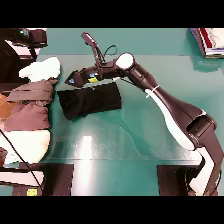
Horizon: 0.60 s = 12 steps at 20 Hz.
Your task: Fold the shirts.
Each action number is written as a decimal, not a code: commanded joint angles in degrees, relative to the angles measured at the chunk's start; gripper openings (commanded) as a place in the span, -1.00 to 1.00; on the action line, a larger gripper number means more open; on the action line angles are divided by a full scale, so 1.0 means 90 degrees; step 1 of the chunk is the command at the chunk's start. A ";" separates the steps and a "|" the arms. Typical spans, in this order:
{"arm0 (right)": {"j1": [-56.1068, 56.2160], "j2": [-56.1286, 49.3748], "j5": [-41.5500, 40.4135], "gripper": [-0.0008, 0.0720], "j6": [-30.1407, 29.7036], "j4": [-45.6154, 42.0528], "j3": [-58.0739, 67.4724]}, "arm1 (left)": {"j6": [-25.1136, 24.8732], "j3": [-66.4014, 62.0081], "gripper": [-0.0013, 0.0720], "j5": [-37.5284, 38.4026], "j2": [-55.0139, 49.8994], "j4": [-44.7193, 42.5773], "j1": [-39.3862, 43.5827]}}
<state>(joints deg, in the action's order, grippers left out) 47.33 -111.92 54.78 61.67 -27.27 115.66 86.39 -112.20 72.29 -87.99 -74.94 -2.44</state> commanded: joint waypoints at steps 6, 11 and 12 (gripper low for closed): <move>-0.2380 0.1535 0.1010 0.24 0.1100 -0.1843 -0.2827 | -0.0104 -0.0005 -0.90 0.0253 0.0126 0.0083 -0.0155; -0.3213 0.1120 0.1375 0.87 0.1379 -0.1015 -0.3762 | -0.0104 0.0002 -0.90 0.0182 0.0121 0.0216 -0.0136; -0.3111 0.0879 0.1406 0.86 0.1372 -0.0838 -0.3674 | -0.0104 0.0002 -0.90 0.0187 0.0121 0.0279 -0.0136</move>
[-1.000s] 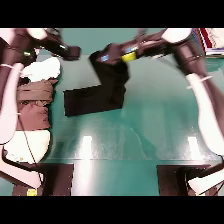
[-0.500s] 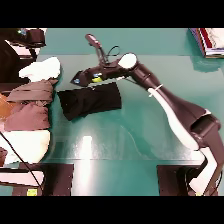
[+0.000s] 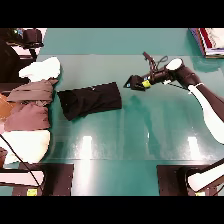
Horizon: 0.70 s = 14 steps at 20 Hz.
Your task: Fold the shirts.
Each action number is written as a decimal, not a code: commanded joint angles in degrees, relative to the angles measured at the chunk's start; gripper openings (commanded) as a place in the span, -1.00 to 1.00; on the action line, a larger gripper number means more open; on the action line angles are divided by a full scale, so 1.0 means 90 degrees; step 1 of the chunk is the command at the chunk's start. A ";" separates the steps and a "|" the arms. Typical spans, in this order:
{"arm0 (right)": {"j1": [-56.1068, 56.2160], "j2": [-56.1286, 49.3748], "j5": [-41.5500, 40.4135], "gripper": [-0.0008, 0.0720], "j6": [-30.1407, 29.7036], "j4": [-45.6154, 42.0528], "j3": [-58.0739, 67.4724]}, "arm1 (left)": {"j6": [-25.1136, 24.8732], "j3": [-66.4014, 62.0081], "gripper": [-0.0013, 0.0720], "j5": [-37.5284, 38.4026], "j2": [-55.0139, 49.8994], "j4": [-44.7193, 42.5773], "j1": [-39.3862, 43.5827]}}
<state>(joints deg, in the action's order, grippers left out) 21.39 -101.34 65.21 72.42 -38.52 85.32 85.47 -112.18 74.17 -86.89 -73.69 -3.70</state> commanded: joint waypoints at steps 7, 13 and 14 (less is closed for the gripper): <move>0.1015 -0.2045 0.0243 0.65 0.0192 0.1430 0.1581 | -0.0002 0.0000 -0.90 0.0214 0.0000 0.0197 0.0005; 0.1185 -0.2511 0.0180 -0.37 0.0189 0.1438 0.2514 | -0.0002 0.0000 -0.90 0.0503 0.0000 0.0379 0.0005; 0.1137 -0.2509 0.0204 -0.57 0.0187 0.1423 0.2540 | -0.0002 0.0000 -0.90 0.0527 0.0000 0.0389 0.0005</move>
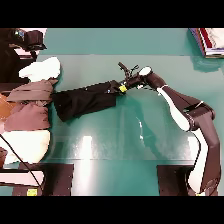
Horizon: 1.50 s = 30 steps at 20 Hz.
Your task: Fold the shirts.
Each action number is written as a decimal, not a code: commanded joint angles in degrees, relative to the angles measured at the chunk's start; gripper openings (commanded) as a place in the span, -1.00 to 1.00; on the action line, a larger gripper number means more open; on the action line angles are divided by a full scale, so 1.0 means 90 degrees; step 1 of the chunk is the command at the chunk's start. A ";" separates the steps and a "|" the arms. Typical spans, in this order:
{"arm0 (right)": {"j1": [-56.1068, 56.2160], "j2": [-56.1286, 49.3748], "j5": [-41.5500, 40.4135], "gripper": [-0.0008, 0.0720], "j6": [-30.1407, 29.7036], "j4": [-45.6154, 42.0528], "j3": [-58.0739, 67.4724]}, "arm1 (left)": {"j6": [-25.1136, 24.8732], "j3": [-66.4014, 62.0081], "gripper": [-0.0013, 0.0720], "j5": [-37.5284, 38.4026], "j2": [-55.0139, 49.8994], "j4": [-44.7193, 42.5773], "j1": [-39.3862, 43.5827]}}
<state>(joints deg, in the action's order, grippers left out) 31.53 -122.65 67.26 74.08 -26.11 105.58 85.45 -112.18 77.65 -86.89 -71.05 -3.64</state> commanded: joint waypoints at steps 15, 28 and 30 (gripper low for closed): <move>-0.3060 0.2732 -0.0270 -0.93 0.0682 -0.2919 -0.1202 | -0.0204 0.0000 -0.90 0.0134 0.0000 0.0107 0.0663; -0.9119 0.6866 -0.1321 -0.93 0.1676 -0.3840 -0.5557 | -0.0321 0.0000 -0.90 -0.0228 0.0000 0.0131 0.1464; -0.9372 0.7227 -0.1428 -0.93 0.1943 -0.4002 -0.6118 | -0.0323 0.0000 -0.90 -0.0228 0.0000 0.0131 0.1464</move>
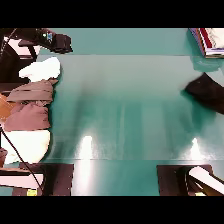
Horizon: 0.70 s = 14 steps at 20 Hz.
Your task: Fold the shirts.
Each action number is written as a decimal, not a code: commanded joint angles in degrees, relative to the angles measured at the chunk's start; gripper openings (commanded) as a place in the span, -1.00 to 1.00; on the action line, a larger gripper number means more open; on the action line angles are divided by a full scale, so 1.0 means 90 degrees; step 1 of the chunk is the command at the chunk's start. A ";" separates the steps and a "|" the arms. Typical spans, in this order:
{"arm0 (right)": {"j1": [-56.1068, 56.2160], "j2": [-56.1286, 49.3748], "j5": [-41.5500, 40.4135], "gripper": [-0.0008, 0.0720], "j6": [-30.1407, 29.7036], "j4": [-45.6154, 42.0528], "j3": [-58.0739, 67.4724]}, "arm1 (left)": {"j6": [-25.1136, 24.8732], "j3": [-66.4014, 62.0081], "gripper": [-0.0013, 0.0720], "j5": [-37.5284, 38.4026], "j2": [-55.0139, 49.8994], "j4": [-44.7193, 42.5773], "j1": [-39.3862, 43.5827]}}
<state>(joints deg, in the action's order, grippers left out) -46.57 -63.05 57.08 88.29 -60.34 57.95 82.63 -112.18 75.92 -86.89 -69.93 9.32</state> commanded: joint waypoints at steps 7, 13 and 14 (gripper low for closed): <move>0.0153 0.0954 0.0056 -0.46 0.0486 -0.0321 -0.1797 | -0.0019 0.0000 -0.90 -0.0034 0.0000 0.0005 0.0024; 0.0172 0.1229 0.0916 0.49 0.0398 -0.1406 -0.1795 | -0.0063 0.0000 -0.90 -0.0032 0.0000 -0.0005 0.0024; -0.0049 0.1384 0.1093 0.49 0.0401 -0.1838 -0.1795 | -0.0063 0.0000 -0.90 -0.0032 0.0000 -0.0005 0.0024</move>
<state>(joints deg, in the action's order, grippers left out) -44.88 -52.75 62.13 91.96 -68.18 42.06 82.21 -112.18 75.64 -86.89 -69.89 9.54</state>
